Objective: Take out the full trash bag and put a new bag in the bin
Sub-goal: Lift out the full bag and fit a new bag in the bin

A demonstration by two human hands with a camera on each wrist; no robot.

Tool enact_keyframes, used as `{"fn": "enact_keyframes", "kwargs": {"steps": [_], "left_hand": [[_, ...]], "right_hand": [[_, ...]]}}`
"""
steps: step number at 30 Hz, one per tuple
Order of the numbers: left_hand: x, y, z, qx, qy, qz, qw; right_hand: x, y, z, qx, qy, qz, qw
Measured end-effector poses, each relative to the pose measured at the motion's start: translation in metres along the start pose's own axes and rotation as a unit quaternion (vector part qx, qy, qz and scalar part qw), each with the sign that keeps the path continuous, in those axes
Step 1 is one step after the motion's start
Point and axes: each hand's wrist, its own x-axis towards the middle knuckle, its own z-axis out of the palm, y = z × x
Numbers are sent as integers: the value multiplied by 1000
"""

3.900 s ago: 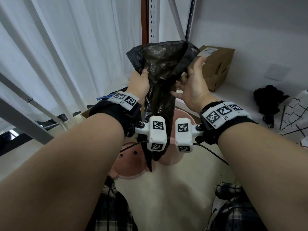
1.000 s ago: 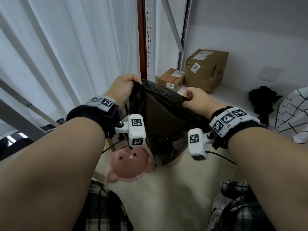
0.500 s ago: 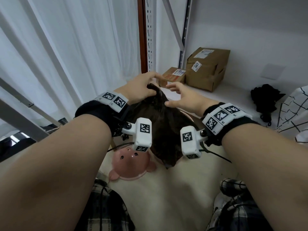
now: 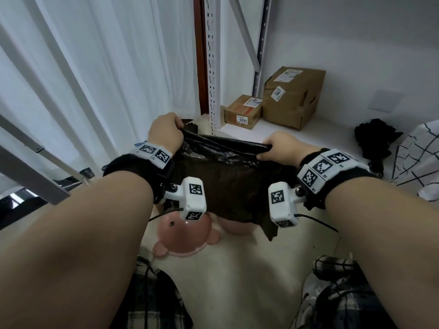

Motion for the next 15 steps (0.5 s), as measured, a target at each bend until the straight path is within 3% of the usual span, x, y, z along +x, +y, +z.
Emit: {"fn": "enact_keyframes", "kwargs": {"steps": [2, 4, 6, 9, 15], "left_hand": [[-2, 8, 5, 94, -60, 30, 993], [-3, 23, 12, 164, -164, 119, 965], [-7, 37, 20, 189, -233, 167, 939], [-12, 40, 27, 183, -212, 198, 940], [-12, 10, 21, 149, -129, 160, 967]], "right_hand": [[-1, -4, -4, -20, 7, -20, 1000], [-1, -11, -9, -36, 26, -53, 998], [-1, -17, -14, -42, 53, -87, 994], [-2, -16, -16, -53, 79, -87, 992], [-6, 26, -9, -69, 91, 58, 992]]}}
